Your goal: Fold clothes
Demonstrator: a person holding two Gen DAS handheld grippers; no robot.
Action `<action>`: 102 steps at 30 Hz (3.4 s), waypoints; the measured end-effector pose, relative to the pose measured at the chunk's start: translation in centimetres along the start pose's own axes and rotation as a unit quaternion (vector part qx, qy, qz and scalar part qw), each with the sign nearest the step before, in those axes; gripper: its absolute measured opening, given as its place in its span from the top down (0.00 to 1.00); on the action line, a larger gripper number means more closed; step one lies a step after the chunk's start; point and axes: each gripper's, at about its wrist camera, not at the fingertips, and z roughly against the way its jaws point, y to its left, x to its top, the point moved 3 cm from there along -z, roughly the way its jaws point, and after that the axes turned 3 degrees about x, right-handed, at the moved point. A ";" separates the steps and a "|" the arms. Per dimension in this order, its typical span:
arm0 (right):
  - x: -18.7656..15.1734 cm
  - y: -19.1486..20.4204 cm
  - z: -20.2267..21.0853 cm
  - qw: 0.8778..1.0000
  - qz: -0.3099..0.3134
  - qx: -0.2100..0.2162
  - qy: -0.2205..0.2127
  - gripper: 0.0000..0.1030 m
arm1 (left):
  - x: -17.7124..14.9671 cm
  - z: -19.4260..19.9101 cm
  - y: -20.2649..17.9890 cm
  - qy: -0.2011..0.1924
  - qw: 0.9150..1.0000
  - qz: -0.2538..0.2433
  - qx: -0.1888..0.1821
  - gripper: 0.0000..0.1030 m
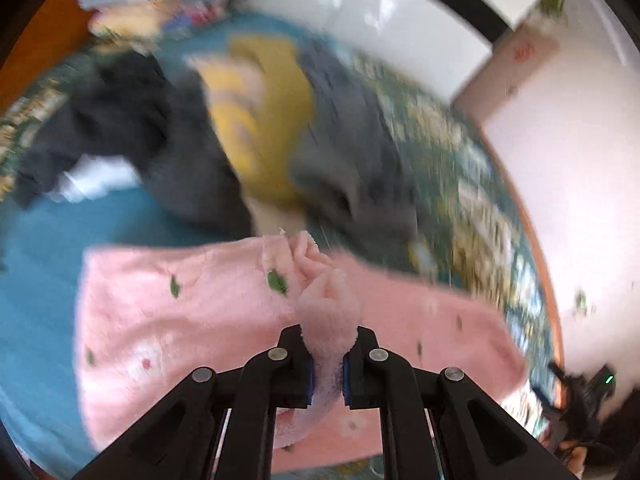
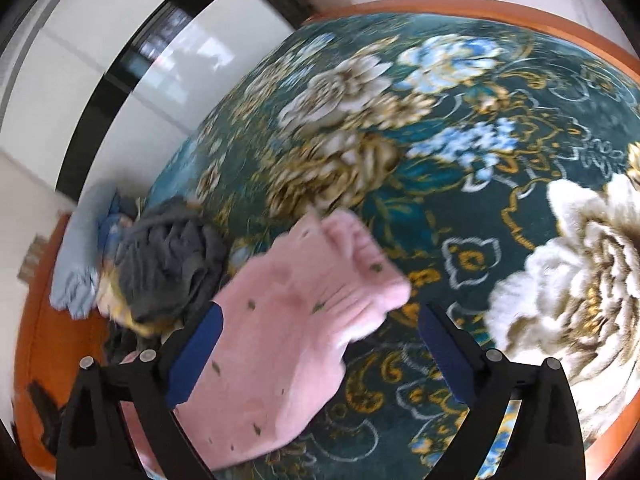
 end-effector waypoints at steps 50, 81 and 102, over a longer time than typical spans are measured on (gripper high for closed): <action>-16.1 19.9 -21.1 0.922 0.230 0.112 0.292 0.52 | -7.1 -1.3 13.4 0.106 0.974 0.187 0.078 0.47; -3.1 -2.5 -0.9 0.993 -0.036 0.057 0.092 0.40 | -7.2 -1.6 13.6 0.111 0.975 0.190 0.038 0.46; 2.9 -1.6 -3.8 0.968 -0.121 0.220 0.018 0.84 | -7.3 -2.0 13.9 0.117 0.974 0.189 0.040 0.46</action>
